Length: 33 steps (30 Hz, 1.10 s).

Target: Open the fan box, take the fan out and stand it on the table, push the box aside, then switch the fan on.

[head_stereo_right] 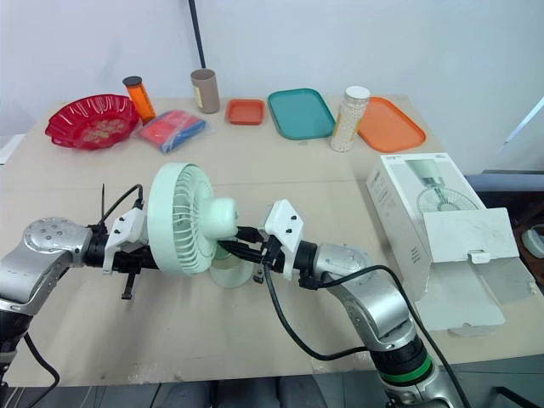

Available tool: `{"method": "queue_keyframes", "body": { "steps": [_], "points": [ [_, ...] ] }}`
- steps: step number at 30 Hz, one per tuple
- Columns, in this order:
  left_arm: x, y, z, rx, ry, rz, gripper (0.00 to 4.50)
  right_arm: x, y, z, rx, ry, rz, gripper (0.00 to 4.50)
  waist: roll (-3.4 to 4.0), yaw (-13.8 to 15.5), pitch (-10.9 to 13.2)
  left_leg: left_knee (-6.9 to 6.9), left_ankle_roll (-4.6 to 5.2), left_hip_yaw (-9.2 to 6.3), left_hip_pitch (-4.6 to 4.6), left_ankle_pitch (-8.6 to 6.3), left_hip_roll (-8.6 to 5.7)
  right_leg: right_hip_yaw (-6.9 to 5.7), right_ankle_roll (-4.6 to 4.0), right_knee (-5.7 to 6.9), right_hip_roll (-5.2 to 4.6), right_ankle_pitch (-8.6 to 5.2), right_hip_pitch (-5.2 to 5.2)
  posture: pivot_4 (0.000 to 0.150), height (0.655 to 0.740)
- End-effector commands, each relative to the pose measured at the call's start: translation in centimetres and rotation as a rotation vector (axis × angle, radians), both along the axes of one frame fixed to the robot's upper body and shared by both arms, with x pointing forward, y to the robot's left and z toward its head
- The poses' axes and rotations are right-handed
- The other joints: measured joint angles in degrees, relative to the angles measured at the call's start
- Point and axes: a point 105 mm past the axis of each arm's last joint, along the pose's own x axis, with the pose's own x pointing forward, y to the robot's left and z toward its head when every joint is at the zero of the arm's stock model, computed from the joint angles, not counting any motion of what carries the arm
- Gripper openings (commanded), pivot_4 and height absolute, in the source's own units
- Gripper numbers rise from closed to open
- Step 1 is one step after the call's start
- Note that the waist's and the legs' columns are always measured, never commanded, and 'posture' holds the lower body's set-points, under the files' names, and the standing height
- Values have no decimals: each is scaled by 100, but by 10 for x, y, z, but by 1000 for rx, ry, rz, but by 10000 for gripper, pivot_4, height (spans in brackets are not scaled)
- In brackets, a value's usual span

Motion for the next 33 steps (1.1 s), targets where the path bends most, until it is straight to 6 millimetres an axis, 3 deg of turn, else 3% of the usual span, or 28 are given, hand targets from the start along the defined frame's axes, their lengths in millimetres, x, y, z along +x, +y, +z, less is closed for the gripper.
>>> {"method": "queue_keyframes", "body": {
  "steps": [1,15,24,33],
  "points": [
    [2,-4,5,3,-30,-5,388,-7,5,11,32,-66,43,3731,0,0,0,0,0,0,1,0,0,0,0,1,0,0,0,1500,7400],
    [26,-10,-8,4,-42,78,388,-5,5,7,25,-60,42,3731,-1,0,-2,16,5,-2,2,-3,-1,-1,0,11,0,0,4,1500,7400],
    [23,-15,1,-55,-20,74,388,-5,5,5,19,-51,36,3731,-2,-2,-2,18,6,-2,3,-3,-1,0,0,14,0,0,4,1500,7400],
    [20,-19,-3,-59,-7,81,388,-3,5,4,15,-47,33,3731,-2,-2,-3,20,6,-2,3,-3,-1,0,0,16,0,0,5,1500,7400]
  ]
}}
